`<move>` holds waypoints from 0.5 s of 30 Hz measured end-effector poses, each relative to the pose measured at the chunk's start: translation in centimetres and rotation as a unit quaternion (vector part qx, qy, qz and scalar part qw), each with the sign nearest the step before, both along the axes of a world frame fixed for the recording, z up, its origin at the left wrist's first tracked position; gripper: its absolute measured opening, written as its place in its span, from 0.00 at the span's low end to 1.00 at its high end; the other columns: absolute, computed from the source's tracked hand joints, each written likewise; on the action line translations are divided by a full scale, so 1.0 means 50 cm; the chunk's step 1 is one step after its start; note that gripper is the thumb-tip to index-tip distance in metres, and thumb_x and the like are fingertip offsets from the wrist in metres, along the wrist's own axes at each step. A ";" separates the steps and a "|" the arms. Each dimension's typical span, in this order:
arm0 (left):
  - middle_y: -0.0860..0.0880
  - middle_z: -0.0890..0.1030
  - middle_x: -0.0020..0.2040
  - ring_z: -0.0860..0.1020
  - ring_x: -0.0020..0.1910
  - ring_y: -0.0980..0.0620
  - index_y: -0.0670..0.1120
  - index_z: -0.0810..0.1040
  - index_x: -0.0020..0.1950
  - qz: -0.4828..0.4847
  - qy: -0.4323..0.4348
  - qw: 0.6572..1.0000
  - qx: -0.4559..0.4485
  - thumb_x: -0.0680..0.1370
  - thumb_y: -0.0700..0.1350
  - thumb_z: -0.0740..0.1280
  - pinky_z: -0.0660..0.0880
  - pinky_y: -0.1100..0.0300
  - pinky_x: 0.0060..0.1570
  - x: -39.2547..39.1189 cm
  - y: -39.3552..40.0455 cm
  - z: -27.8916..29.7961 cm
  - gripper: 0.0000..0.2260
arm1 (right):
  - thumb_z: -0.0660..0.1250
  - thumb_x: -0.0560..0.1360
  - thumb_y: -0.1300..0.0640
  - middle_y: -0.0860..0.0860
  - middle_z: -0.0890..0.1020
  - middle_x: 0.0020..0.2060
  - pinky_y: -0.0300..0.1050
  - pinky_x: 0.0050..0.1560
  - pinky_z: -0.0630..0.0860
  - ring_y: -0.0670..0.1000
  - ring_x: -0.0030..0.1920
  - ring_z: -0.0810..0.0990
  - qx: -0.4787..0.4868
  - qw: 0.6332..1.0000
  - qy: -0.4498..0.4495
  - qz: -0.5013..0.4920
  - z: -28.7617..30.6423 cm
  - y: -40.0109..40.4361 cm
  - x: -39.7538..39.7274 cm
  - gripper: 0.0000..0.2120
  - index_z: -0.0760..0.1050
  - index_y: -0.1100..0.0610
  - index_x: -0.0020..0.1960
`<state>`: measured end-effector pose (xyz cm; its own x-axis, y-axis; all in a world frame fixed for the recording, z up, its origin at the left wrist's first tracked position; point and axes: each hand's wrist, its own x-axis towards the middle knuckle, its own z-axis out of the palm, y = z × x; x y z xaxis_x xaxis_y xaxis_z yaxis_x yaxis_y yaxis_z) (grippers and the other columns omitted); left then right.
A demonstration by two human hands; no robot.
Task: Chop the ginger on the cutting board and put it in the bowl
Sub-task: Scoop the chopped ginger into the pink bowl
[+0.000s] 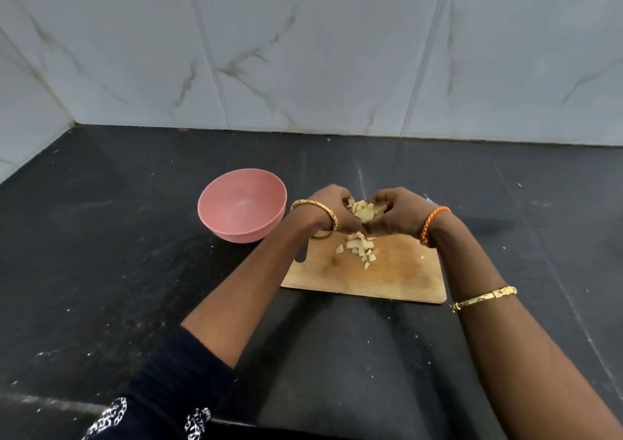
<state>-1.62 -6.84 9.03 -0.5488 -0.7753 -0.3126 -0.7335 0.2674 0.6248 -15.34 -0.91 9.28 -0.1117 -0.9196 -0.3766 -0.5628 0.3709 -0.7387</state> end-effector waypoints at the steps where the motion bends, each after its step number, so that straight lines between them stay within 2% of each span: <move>1: 0.47 0.80 0.46 0.78 0.44 0.51 0.44 0.77 0.53 0.006 0.004 1.000 -0.011 0.69 0.42 0.72 0.77 0.56 0.43 0.012 -0.009 0.018 0.14 | 0.74 0.68 0.65 0.53 0.81 0.47 0.44 0.51 0.78 0.50 0.46 0.81 -0.015 1.000 0.005 0.010 0.018 -0.013 0.008 0.16 0.76 0.56 0.53; 3: 0.49 0.79 0.44 0.76 0.40 0.54 0.45 0.77 0.53 0.024 0.017 0.999 -0.036 0.69 0.42 0.73 0.73 0.62 0.37 0.045 -0.032 0.061 0.13 | 0.74 0.68 0.65 0.53 0.79 0.49 0.44 0.51 0.78 0.50 0.47 0.79 -0.053 0.998 0.018 0.036 0.059 -0.048 0.035 0.16 0.77 0.58 0.55; 5: 0.49 0.79 0.44 0.76 0.40 0.53 0.45 0.77 0.53 0.048 0.027 0.997 -0.059 0.69 0.42 0.73 0.71 0.62 0.37 0.090 -0.058 0.101 0.13 | 0.73 0.69 0.65 0.53 0.78 0.47 0.43 0.50 0.79 0.48 0.45 0.78 -0.076 0.995 0.017 0.061 0.095 -0.090 0.073 0.18 0.76 0.61 0.58; 7: 0.48 0.79 0.45 0.76 0.42 0.51 0.46 0.77 0.53 0.069 -0.010 0.994 -0.081 0.69 0.44 0.73 0.73 0.60 0.40 0.139 -0.085 0.129 0.14 | 0.72 0.70 0.65 0.51 0.78 0.43 0.34 0.41 0.79 0.45 0.39 0.77 -0.082 0.994 0.001 0.077 0.122 -0.127 0.117 0.17 0.75 0.61 0.58; 9: 0.48 0.80 0.48 0.77 0.46 0.49 0.47 0.77 0.54 0.079 -0.080 0.990 -0.084 0.68 0.45 0.74 0.74 0.56 0.47 0.183 -0.112 0.140 0.16 | 0.69 0.72 0.67 0.51 0.78 0.39 0.29 0.32 0.76 0.44 0.36 0.77 -0.065 0.993 0.008 0.100 0.127 -0.164 0.166 0.12 0.76 0.60 0.54; 10: 0.49 0.80 0.49 0.78 0.47 0.49 0.47 0.78 0.55 0.074 -0.122 0.987 -0.078 0.68 0.46 0.74 0.75 0.55 0.50 0.200 -0.123 0.142 0.17 | 0.68 0.72 0.68 0.53 0.81 0.41 0.30 0.35 0.78 0.46 0.37 0.78 -0.051 0.992 0.024 0.116 0.121 -0.181 0.190 0.10 0.76 0.63 0.53; 12: 0.48 0.81 0.50 0.79 0.48 0.49 0.46 0.78 0.57 0.058 -0.185 0.980 -0.048 0.69 0.46 0.74 0.77 0.54 0.53 0.221 -0.135 0.136 0.18 | 0.64 0.73 0.66 0.60 0.83 0.48 0.44 0.50 0.81 0.53 0.43 0.82 -0.019 0.988 0.058 0.138 0.096 -0.214 0.231 0.12 0.78 0.67 0.56; 13: 0.47 0.81 0.51 0.80 0.48 0.48 0.45 0.78 0.58 0.060 -0.194 0.979 -0.020 0.70 0.44 0.73 0.77 0.54 0.54 0.227 -0.140 0.128 0.17 | 0.62 0.74 0.64 0.61 0.83 0.51 0.50 0.54 0.81 0.55 0.47 0.83 -0.001 0.986 0.076 0.151 0.084 -0.226 0.247 0.14 0.78 0.66 0.57; 15: 0.44 0.81 0.54 0.81 0.52 0.45 0.41 0.77 0.60 0.084 -0.184 0.979 0.030 0.74 0.42 0.69 0.77 0.50 0.56 0.234 -0.144 0.111 0.15 | 0.62 0.75 0.61 0.59 0.83 0.52 0.52 0.55 0.80 0.56 0.50 0.83 0.011 0.979 0.118 0.169 0.067 -0.246 0.270 0.15 0.77 0.63 0.59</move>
<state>10.07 -14.06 14.59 -0.2565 -0.8188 -0.5135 -0.9425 0.0942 0.3206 -1.84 -13.23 12.64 0.1112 -0.9112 -0.3967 -0.8095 0.1485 -0.5680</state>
